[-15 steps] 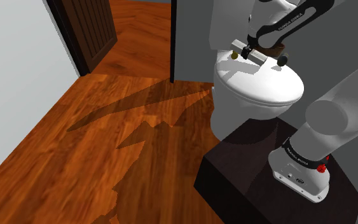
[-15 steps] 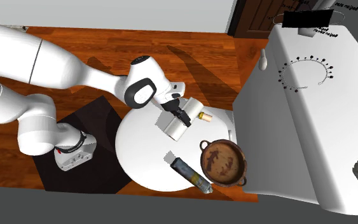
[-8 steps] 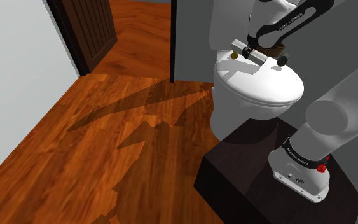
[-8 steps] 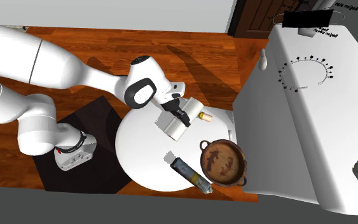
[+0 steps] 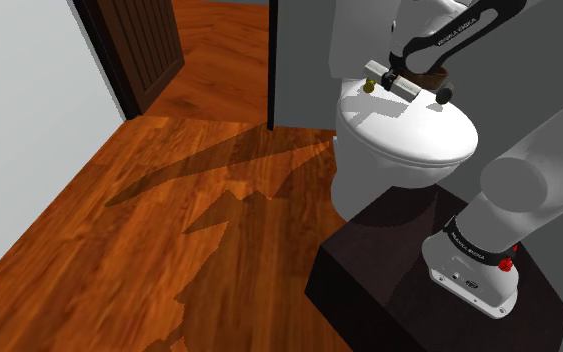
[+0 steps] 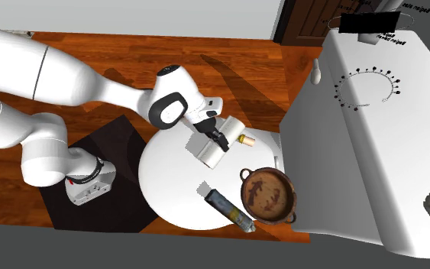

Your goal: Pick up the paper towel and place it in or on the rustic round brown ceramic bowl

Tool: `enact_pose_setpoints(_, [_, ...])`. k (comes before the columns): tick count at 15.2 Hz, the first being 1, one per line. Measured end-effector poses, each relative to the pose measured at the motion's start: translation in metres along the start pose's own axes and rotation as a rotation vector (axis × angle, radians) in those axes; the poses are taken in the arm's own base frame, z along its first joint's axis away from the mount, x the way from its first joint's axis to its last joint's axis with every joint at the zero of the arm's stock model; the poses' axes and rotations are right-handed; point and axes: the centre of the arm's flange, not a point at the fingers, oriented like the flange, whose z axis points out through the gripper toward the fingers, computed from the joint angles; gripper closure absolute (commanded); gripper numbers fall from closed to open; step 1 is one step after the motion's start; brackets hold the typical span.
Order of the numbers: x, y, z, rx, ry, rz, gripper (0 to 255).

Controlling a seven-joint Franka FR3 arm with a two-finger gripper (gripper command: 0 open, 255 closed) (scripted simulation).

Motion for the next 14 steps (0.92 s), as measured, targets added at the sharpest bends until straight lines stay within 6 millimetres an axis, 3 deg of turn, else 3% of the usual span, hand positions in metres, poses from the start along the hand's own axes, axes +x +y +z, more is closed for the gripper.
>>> enact_pose_setpoints(14, [0.011, 0.036, -0.063, 0.0, 0.0, 0.0, 255])
